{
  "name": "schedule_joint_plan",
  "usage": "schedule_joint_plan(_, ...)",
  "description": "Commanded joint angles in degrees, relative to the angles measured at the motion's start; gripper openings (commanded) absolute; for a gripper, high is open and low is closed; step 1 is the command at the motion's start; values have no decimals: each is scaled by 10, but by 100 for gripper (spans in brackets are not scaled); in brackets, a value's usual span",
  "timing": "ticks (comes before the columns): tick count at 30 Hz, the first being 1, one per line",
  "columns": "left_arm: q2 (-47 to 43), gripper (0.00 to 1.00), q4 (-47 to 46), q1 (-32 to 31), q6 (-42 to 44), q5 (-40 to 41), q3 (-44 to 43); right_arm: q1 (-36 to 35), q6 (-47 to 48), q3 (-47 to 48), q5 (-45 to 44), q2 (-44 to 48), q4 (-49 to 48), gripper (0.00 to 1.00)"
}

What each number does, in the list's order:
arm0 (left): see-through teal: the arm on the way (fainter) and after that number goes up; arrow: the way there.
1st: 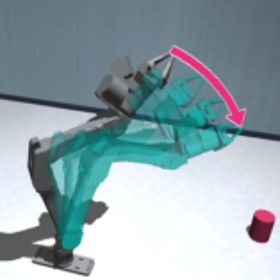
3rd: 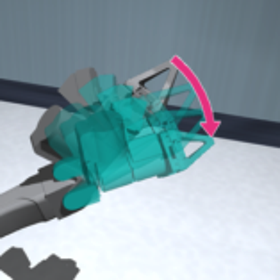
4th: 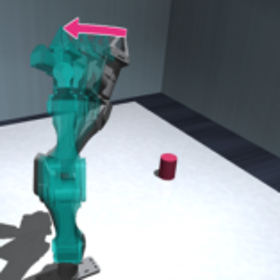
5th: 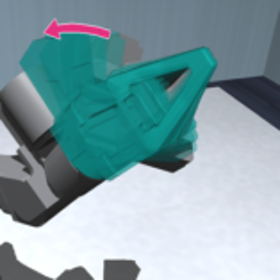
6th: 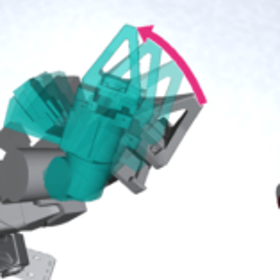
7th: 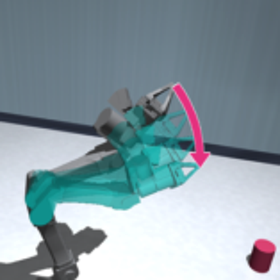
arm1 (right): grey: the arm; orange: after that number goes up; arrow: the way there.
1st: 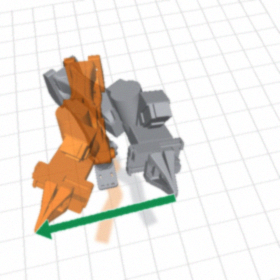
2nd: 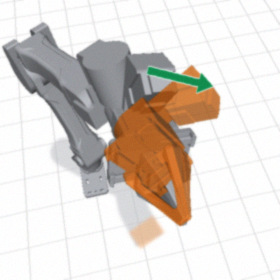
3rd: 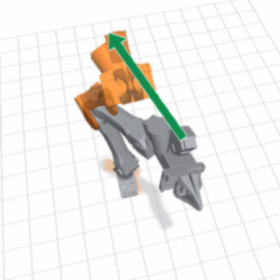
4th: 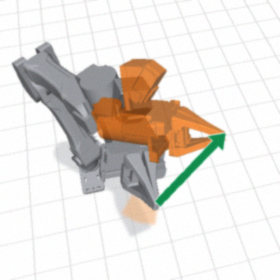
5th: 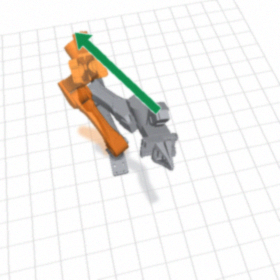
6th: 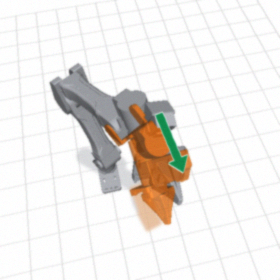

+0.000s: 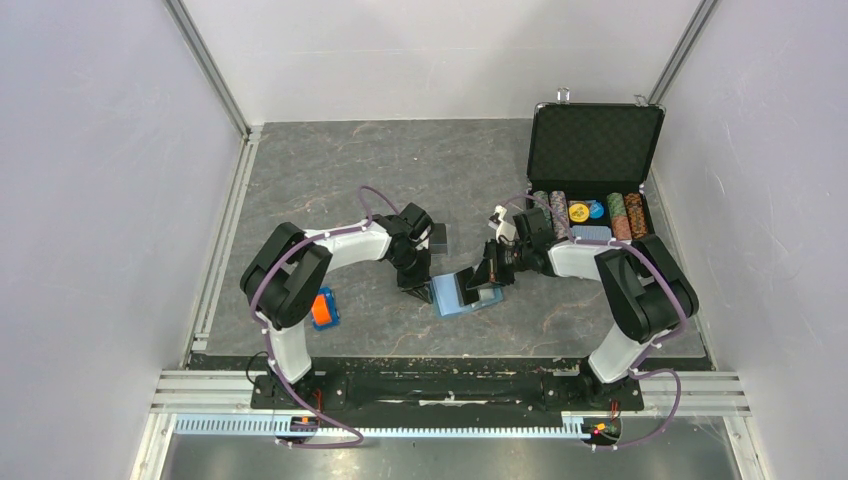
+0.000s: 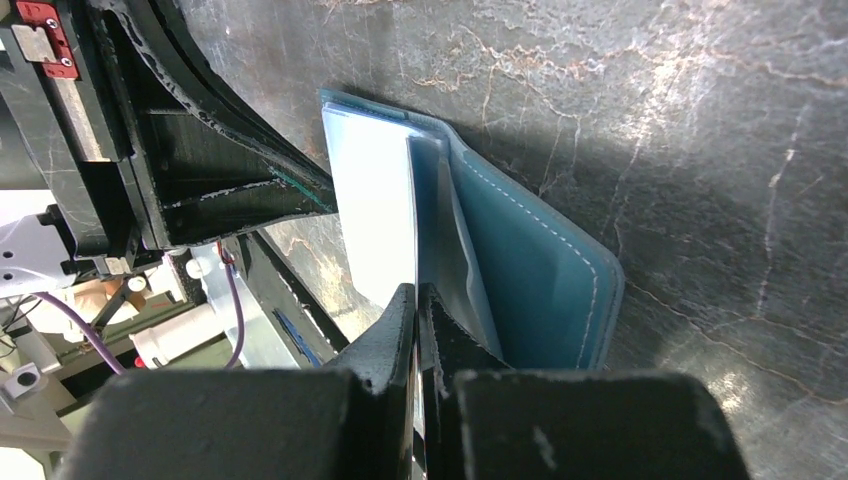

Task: Put the credit cards into the card holder
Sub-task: Insert the credit card into the card holder.

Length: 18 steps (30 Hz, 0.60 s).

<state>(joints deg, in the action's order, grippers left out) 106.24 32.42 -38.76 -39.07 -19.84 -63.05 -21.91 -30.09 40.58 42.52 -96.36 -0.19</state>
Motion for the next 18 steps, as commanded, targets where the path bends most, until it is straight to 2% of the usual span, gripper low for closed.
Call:
schedule_joint_plan(1,27,8,-16,-10,14,19,3,-4,8,-5,4,-9,-14,0)
schedule_joint_plan(15,31,6,-15,-11,14,18,0,-34,-14,-7,7,-17,-29,0)
schedule_joint_plan(18,31,5,-16,-12,13,19,-1,-41,-18,-3,4,-21,-30,3)
